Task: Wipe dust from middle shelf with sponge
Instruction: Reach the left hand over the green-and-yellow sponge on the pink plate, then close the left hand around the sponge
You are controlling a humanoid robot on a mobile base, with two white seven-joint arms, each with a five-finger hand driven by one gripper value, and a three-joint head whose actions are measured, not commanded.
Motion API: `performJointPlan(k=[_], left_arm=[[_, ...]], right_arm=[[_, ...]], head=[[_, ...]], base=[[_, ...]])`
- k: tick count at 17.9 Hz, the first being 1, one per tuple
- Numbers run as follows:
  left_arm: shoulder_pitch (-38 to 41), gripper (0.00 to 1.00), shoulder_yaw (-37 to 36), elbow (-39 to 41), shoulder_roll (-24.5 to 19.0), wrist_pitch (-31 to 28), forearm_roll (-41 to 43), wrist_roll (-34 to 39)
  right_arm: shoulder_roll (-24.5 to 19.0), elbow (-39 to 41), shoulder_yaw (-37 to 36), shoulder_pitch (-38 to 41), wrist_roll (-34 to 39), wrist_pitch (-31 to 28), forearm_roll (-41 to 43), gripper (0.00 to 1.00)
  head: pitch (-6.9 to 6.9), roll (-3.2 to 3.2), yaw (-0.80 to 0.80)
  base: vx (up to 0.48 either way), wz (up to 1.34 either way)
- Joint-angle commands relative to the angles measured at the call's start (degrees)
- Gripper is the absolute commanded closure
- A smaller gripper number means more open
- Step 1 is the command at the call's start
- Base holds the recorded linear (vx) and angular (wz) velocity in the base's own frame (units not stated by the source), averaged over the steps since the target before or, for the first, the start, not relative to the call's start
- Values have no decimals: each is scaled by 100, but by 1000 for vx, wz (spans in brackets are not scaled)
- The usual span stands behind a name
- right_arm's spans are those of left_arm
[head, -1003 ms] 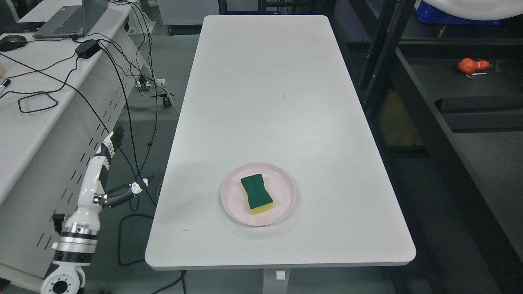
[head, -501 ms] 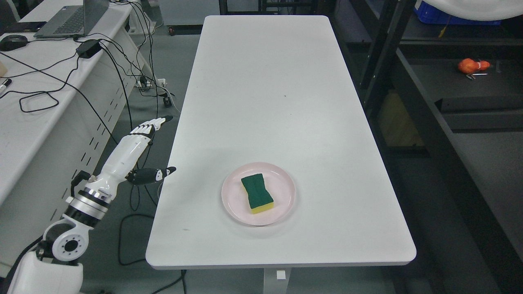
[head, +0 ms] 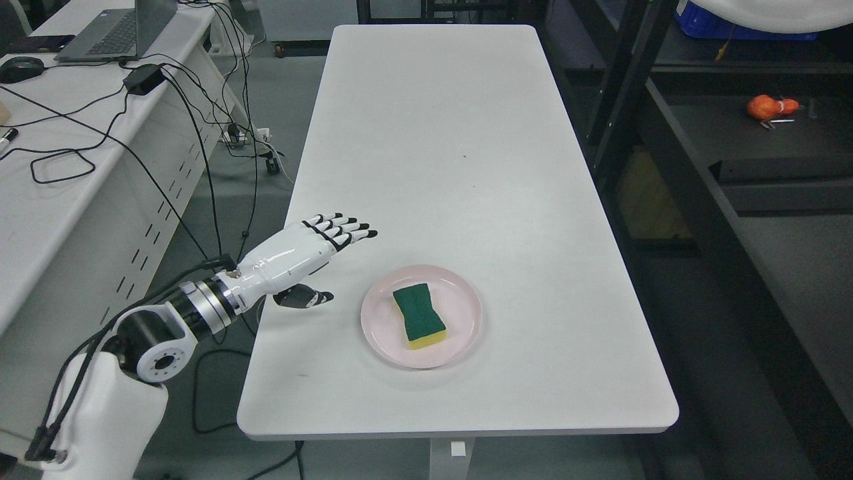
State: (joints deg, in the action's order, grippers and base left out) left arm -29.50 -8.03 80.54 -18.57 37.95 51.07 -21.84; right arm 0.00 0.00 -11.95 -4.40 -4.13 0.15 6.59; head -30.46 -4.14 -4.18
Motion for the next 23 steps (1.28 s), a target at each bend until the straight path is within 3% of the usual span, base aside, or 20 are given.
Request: performJointPlan(k=[1, 7, 18, 23], left_arm=[[-635, 15, -1412, -83, 125, 20, 728, -250], [-706, 15, -1798, -91, 204, 29, 808, -786], [-820, 15, -2238, -258, 741, 37, 1089, -901], [-820, 19, -2229, -469, 750, 37, 1125, -910]], right_arm=[[100, 100, 0, 0, -8, -419, 0, 0], [100, 100, 0, 0, -8, -419, 0, 0], [100, 100, 0, 0, 0, -419, 0, 0], [100, 100, 0, 0, 0, -419, 0, 0]], head=[[0, 0, 0], [0, 0, 0], [0, 0, 0], [0, 0, 0]], base=[[0, 0], [0, 0], [0, 0], [0, 0]])
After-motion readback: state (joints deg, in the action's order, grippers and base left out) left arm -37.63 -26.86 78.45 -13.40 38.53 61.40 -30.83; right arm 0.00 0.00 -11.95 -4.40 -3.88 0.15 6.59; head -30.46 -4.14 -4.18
